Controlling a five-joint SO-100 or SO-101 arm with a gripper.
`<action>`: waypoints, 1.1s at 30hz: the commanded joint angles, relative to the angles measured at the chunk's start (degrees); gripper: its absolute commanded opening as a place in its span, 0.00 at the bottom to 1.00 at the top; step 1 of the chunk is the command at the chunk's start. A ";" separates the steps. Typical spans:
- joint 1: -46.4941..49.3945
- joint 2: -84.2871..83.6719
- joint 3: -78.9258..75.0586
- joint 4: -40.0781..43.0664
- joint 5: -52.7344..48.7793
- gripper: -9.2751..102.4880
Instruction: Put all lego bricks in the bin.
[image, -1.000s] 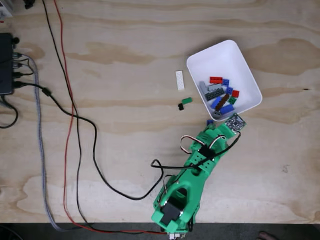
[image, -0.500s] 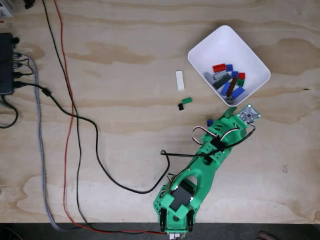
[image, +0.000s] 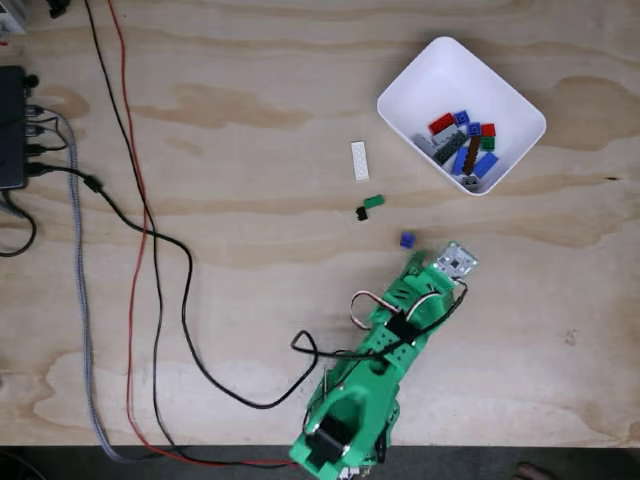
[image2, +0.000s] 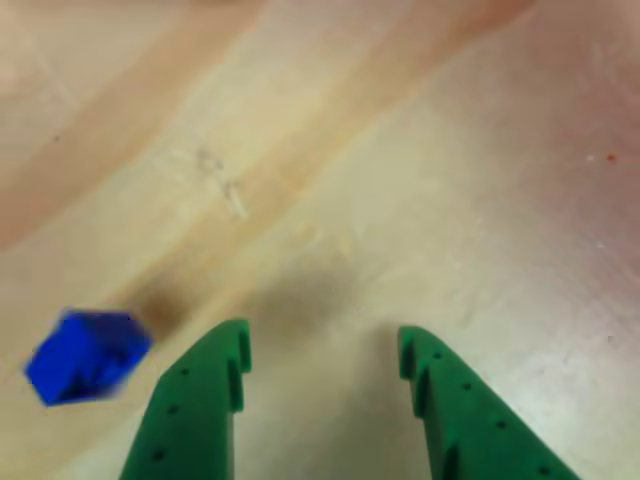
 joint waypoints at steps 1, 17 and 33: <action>-2.46 7.56 1.32 -0.88 -1.49 0.24; -26.10 -2.11 -3.60 -15.82 4.57 0.24; -46.93 -13.89 -34.98 39.73 24.08 0.25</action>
